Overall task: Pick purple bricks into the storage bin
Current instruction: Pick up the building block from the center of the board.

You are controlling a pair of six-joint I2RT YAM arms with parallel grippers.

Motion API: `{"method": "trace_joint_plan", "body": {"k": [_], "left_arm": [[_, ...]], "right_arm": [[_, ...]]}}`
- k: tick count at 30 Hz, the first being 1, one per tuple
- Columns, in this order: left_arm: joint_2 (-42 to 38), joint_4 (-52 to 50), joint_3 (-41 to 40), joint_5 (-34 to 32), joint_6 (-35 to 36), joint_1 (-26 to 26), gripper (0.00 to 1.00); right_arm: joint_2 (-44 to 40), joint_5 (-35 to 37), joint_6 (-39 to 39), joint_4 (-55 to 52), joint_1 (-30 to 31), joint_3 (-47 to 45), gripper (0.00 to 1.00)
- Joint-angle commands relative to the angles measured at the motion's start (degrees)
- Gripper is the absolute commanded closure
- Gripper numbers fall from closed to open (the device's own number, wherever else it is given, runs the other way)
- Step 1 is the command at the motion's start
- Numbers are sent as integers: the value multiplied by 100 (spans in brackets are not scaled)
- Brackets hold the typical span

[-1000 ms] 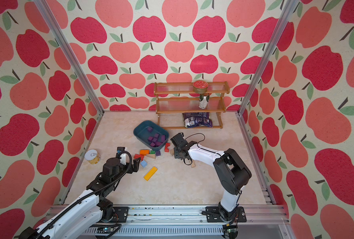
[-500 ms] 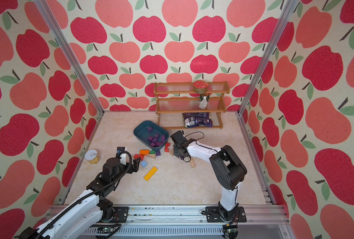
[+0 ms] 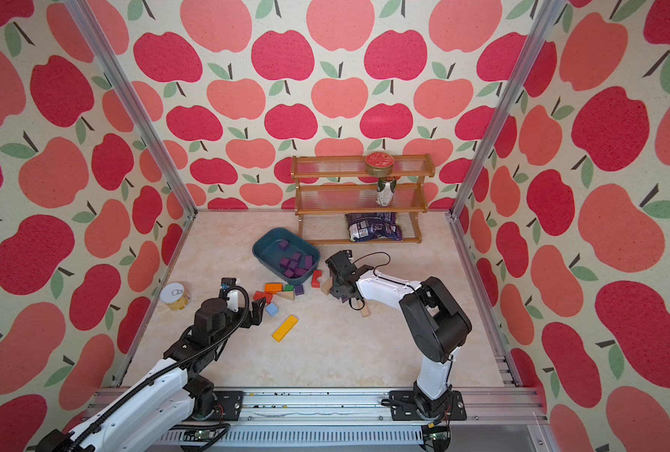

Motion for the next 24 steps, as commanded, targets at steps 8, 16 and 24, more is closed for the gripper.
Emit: {"method": "trace_joint_plan", "body": {"k": [8,16,24], "left_arm": [[41,87,-34,22,-80,30,1],[41,87,-33,18,-79,32,1],[41,85,-28,11,-87,25,1]], "right_arm": [[55,74,45,-129,-94,59,55],[170,13,-29,-139,-180,238,54],[383,-67,-96,-172,-202,454,54]]}}
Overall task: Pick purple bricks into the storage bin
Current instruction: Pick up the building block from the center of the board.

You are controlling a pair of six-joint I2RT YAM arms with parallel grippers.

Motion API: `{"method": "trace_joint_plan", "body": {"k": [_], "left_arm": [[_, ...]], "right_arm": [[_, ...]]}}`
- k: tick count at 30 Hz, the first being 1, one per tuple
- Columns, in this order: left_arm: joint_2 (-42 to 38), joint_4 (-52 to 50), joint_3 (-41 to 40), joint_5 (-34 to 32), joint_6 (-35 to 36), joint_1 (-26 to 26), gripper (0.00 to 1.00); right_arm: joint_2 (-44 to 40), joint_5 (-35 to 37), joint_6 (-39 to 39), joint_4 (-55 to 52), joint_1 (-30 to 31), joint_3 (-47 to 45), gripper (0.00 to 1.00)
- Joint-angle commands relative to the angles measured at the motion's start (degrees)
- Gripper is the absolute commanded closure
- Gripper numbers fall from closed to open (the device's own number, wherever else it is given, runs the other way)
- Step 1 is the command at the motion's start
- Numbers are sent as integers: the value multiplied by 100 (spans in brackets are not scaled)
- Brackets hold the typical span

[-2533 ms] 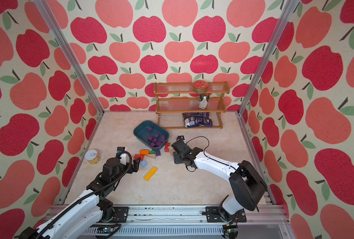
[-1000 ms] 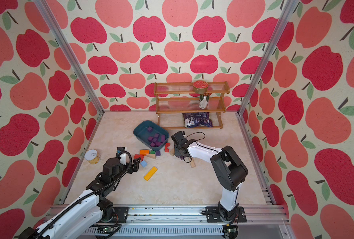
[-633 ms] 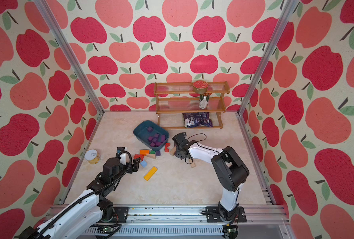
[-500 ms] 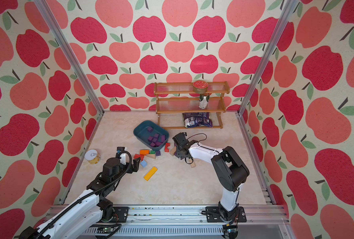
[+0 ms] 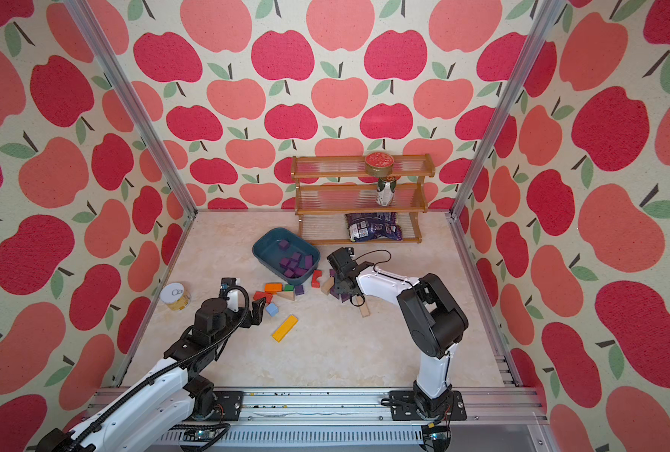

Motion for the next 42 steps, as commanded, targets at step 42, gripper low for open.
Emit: {"method": "trace_joint_plan", "body": {"k": [42], "left_arm": [[-23,58,-36,5,-58,37,1]], "right_arm": [[-611,-401,-337,-117,128,636,73]]}}
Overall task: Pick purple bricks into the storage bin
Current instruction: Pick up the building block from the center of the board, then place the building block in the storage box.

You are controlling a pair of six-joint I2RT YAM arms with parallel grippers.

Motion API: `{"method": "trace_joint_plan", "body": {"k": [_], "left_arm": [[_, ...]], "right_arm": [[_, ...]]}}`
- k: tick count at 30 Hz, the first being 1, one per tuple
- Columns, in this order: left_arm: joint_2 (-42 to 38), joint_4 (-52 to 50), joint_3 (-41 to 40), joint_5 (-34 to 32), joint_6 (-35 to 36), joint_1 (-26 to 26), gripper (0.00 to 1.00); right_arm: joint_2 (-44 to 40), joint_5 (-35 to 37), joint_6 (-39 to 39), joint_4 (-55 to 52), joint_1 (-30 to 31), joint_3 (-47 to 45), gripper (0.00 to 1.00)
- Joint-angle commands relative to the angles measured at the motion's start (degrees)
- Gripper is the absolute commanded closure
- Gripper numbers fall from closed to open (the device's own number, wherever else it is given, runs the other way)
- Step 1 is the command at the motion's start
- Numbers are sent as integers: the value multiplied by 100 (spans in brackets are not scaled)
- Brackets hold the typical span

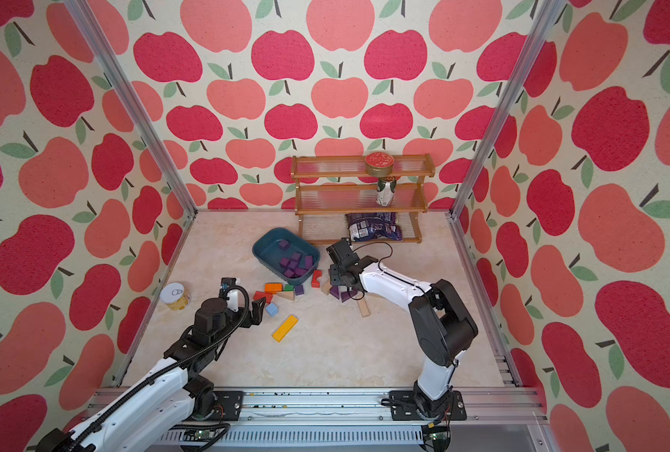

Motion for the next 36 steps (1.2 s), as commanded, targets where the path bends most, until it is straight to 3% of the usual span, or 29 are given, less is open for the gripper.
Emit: {"method": "trace_joint_plan", "body": {"k": [1,7,21,36], "left_arm": [[-16,64,-33,5,-53,28,1],[-16,57,-35,0,-58,36,1],[10,82,-38,5,-66,57,1],[34,93,-35,14,-84,73,1]], "right_arm": [[-82,-146,-262,50,76,345,73],[393,-237,-567,88,93,1046,75],[1760,-1178,-823,41,98,2753,75],[2838,-1948,-579,248,72,3615,75]]}}
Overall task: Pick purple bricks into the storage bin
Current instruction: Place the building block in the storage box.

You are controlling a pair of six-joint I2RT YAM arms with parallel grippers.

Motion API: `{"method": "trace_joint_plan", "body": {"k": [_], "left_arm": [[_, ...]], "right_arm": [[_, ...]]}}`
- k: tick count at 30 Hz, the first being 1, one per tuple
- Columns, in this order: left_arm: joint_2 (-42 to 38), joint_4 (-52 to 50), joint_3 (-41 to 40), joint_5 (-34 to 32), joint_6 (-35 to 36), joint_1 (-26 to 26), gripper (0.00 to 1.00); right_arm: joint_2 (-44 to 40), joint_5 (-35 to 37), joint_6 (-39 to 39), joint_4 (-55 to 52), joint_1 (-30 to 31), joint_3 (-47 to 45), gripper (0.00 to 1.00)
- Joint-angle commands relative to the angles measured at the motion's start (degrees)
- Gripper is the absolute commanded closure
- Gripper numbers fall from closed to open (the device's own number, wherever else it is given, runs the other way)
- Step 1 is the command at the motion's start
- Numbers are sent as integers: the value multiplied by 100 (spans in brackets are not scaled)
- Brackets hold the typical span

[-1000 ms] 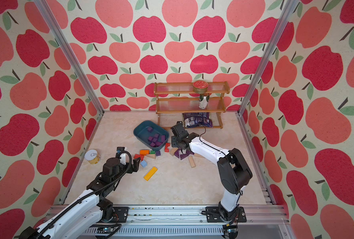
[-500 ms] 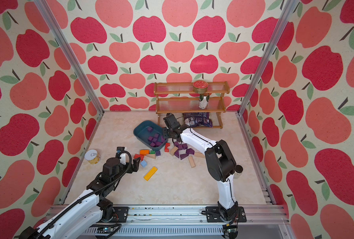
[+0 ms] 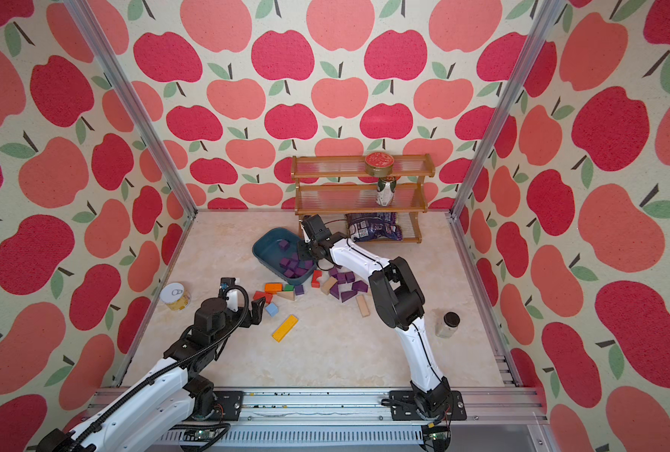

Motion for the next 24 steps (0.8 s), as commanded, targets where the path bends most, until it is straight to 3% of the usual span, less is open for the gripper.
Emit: {"method": "trace_joint_plan", "body": {"k": [1,15,24], "left_arm": [[32,93,-32,10,-65,42,1],[-6,71,-41,13,-75,45,1],[-16,61,-44,5,-84,52,1]], "right_arm": [[161,-200,82,35,6,235,75],[770,-57,50,-484,-1,860,74],[767,221,-21,-622,37,701,75]]}}
